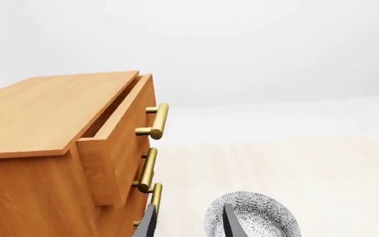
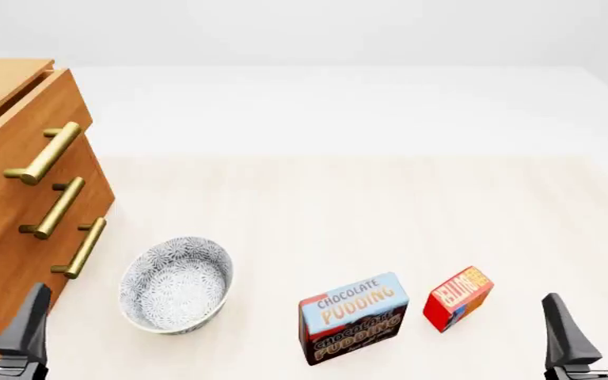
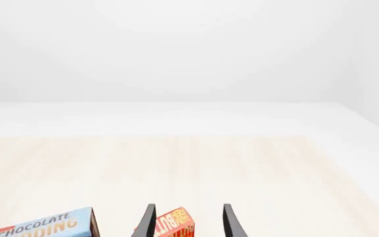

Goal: Put the butter at the back in the top drawer of the cabinet and close it.

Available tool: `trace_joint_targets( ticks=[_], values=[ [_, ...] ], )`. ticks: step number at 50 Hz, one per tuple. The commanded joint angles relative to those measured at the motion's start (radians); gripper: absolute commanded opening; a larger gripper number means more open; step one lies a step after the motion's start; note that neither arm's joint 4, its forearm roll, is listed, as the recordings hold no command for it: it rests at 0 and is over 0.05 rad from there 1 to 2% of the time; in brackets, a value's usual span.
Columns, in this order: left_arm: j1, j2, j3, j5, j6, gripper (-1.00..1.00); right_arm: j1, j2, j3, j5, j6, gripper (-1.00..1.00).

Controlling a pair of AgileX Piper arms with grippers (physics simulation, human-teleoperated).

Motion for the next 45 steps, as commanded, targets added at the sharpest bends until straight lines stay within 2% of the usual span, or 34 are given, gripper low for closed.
trace_joint_targets(
  ticks=[1, 9, 18, 19, 24, 26, 29, 33, 37, 45],
  values=[
    [-0.024, 0.001, -0.111, 0.096, 0.065, 1.0, 0.0, 0.0, 0.0, 0.0, 0.0, 1.0],
    [-0.055, 0.035, -0.142, 0.107, 0.15, 1.0, 0.0, 0.0, 0.0, 0.0, 0.0, 1.0],
    [-0.093, 0.133, -0.194, 0.101, 0.229, 1.0, 0.0, 0.0, 0.0, 0.0, 0.0, 1.0],
    [-0.083, 0.177, -0.201, 0.1, 0.25, 1.0, 0.0, 0.0, 0.0, 0.0, 0.0, 1.0],
    [-0.118, 0.208, -0.219, 0.107, 0.307, 1.0, 0.0, 0.0, 0.0, 0.0, 0.0, 1.0],
    [-0.112, 0.233, -0.23, 0.111, 0.344, 1.0, 0.0, 0.0, 0.0, 0.0, 0.0, 1.0],
    [-0.105, 0.269, -0.257, 0.111, 0.342, 1.0, 0.0, 0.0, 0.0, 0.0, 0.0, 1.0],
    [-0.107, 0.287, -0.269, 0.112, 0.372, 1.0, 0.0, 0.0, 0.0, 0.0, 0.0, 1.0],
    [-0.101, 0.306, -0.278, 0.123, 0.439, 1.0, 0.0, 0.0, 0.0, 0.0, 0.0, 1.0],
    [-0.077, 0.267, -0.314, 0.209, 0.512, 1.0, 0.0, 0.0, 0.0, 0.0, 0.0, 1.0]
  ],
)
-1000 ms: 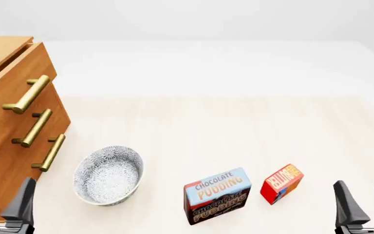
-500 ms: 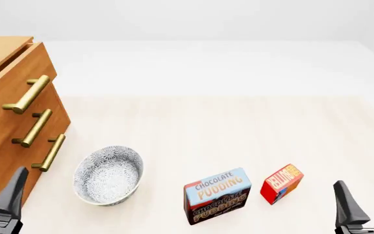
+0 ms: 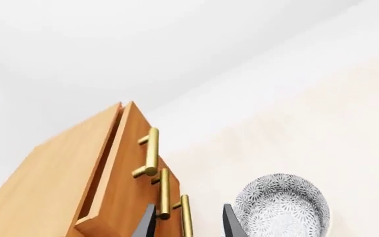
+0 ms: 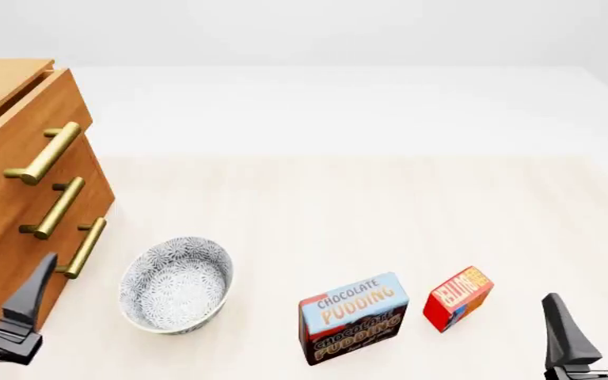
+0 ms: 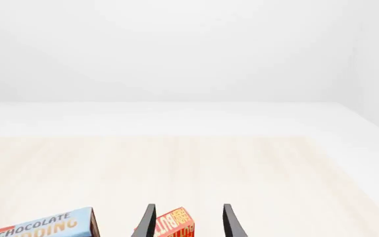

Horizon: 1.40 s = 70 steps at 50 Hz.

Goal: Put the butter at the back in the top drawer of the cabinet and close it.

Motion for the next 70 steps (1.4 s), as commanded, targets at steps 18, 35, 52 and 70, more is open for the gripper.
trace_joint_targets(
  ticks=[18, 35, 52, 70],
  values=[
    [-0.025, 0.108, -0.149, 0.124, 0.283, 1.0, 0.0, 0.0, 0.0, 0.0, 0.0, 1.0],
    [-0.032, 0.165, -0.214, 0.151, 0.368, 1.0, 0.0, 0.0, 0.0, 0.0, 0.0, 1.0],
    [-0.018, 0.234, -0.24, 0.162, 0.493, 1.0, 0.0, 0.0, 0.0, 0.0, 0.0, 1.0],
    [0.008, 0.256, -0.233, 0.14, 0.567, 1.0, 0.0, 0.0, 0.0, 0.0, 0.0, 1.0]
  ],
)
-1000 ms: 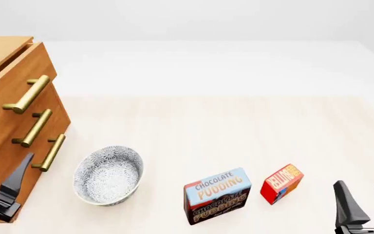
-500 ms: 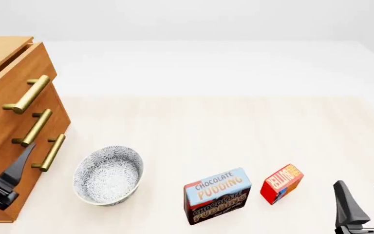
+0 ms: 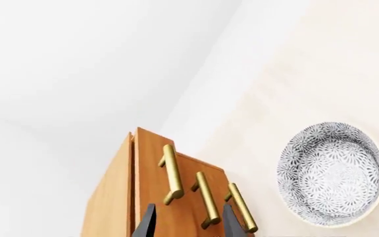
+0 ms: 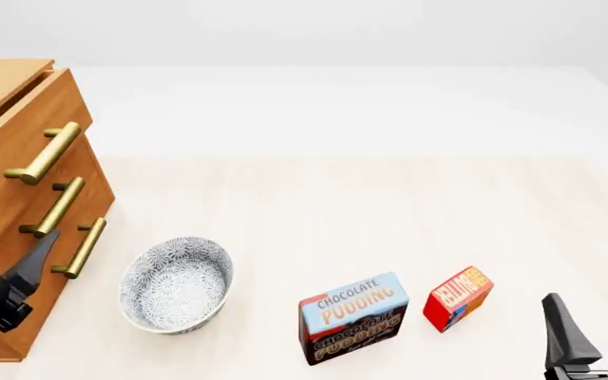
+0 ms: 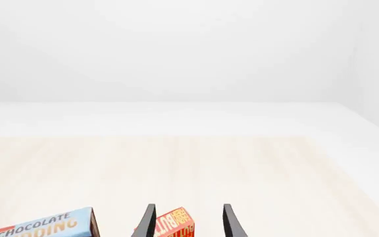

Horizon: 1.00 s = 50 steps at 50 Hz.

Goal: Put the butter at the back in the top drawer of the cabinet and close it.

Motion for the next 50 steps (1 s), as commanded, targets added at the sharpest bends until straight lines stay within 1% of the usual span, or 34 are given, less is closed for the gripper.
trace_joint_targets(
  ticks=[1, 14, 17, 23, 28, 33, 36, 39, 50],
  values=[
    [0.018, 0.025, 0.0, -0.02, 0.06, 1.0, 0.0, 0.0, 0.0, 0.0, 0.0, 1.0],
    [0.027, 0.02, 0.024, -0.044, 0.104, 1.0, 0.0, 0.0, 0.0, 0.0, 0.0, 1.0],
    [0.025, 0.061, 0.012, -0.074, 0.111, 1.0, 0.0, 0.0, 0.0, 0.0, 0.0, 1.0],
    [0.018, 0.097, -0.007, -0.085, 0.107, 1.0, 0.0, 0.0, 0.0, 0.0, 0.0, 1.0],
    [0.02, 0.122, 0.003, -0.119, 0.129, 1.0, 0.0, 0.0, 0.0, 0.0, 0.0, 1.0],
    [0.023, 0.131, -0.009, -0.121, 0.138, 1.0, 0.0, 0.0, 0.0, 0.0, 0.0, 1.0],
    [0.019, 0.192, -0.026, -0.164, 0.144, 1.0, 0.0, 0.0, 0.0, 0.0, 0.0, 1.0],
    [0.023, 0.168, -0.005, -0.16, 0.149, 1.0, 0.0, 0.0, 0.0, 0.0, 0.0, 1.0],
    [0.039, 0.231, 0.001, -0.219, 0.159, 1.0, 0.0, 0.0, 0.0, 0.0, 0.0, 1.0]
  ],
)
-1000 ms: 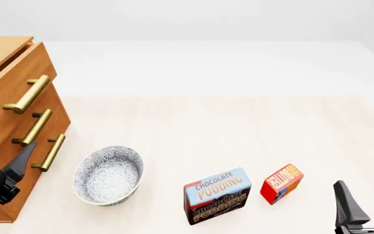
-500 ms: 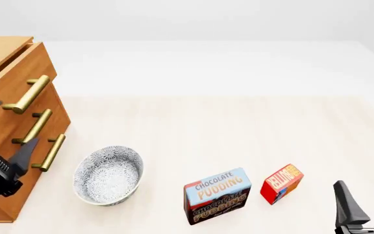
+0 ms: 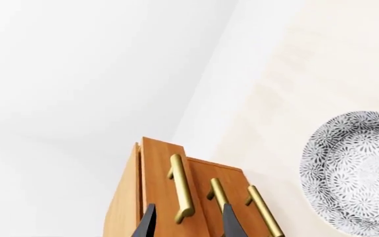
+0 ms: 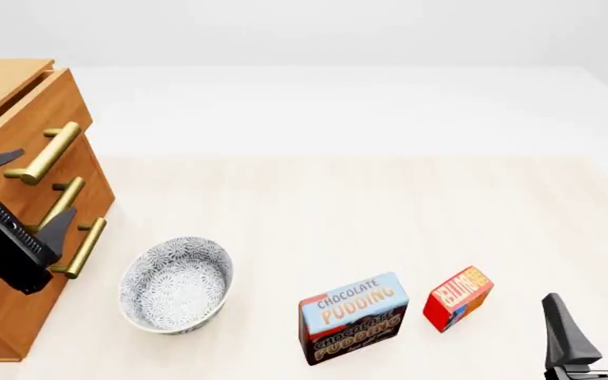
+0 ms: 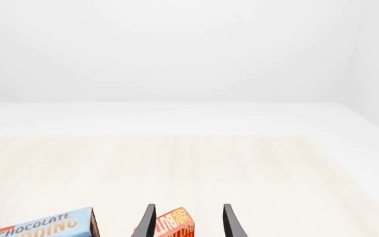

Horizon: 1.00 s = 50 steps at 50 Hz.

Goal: Put the butter at the back in the top drawer of the cabinet and close it.

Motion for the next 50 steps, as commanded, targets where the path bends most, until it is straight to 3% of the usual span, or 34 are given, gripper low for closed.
trace_joint_targets(
  ticks=[1, 19, 50],
  values=[
    [0.011, 0.062, 0.001, -0.058, 0.015, 1.0, 0.0, 0.0, 0.0, 0.0, 0.0, 1.0],
    [0.027, 0.103, 0.011, -0.115, 0.03, 1.0, 0.0, 0.0, 0.0, 0.0, 0.0, 1.0],
    [0.082, 0.09, 0.026, -0.12, 0.042, 1.0, 0.0, 0.0, 0.0, 0.0, 0.0, 1.0]
  ],
)
